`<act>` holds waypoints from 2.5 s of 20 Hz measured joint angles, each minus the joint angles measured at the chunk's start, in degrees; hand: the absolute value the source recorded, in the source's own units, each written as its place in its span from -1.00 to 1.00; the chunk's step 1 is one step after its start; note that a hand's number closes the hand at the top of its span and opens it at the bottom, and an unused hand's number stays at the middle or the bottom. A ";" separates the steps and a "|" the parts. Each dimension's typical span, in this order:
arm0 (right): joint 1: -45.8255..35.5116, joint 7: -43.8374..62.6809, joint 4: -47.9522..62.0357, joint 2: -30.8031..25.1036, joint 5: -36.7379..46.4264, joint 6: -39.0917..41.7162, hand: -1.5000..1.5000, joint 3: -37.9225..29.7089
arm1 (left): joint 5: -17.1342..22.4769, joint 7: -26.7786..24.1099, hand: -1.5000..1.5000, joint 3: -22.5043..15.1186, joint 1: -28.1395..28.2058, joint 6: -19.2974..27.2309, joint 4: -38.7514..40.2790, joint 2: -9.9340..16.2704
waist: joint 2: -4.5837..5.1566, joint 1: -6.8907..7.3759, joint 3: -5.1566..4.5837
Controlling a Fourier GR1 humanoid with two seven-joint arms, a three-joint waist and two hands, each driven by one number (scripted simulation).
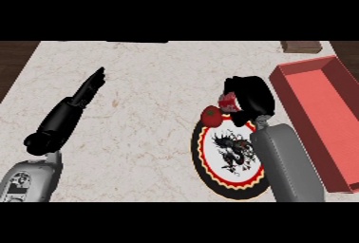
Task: Pick the can from the plate and place it in the cardboard box
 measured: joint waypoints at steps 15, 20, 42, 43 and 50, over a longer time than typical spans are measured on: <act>-21.08 30.24 3.71 0.38 4.80 -11.36 1.00 -12.03 | -0.99 -1.62 0.00 0.79 1.21 0.29 1.35 -0.23 | -0.65 -1.39 -0.04; -22.50 32.28 5.17 -5.24 3.43 -14.47 1.00 -17.58 | 0.09 -1.63 0.00 2.21 0.77 -0.86 1.73 0.58 | -0.62 -1.46 -0.02; -14.59 19.56 23.12 -27.86 -10.84 9.58 -1.00 -29.36 | -2.21 -1.94 0.00 1.53 1.60 0.01 1.53 -1.54 | -0.68 -1.84 -0.01; -14.41 18.90 23.39 -28.82 -11.68 11.65 -1.00 -29.66 | -2.20 -2.15 0.00 1.57 1.91 -0.09 1.33 -1.51 | -0.70 -1.85 0.00; -12.44 8.33 24.90 -30.13 -17.77 14.17 -1.00 -31.18 | -2.00 -1.86 0.00 2.08 2.51 -0.73 0.08 -1.33 | -0.70 -1.68 0.02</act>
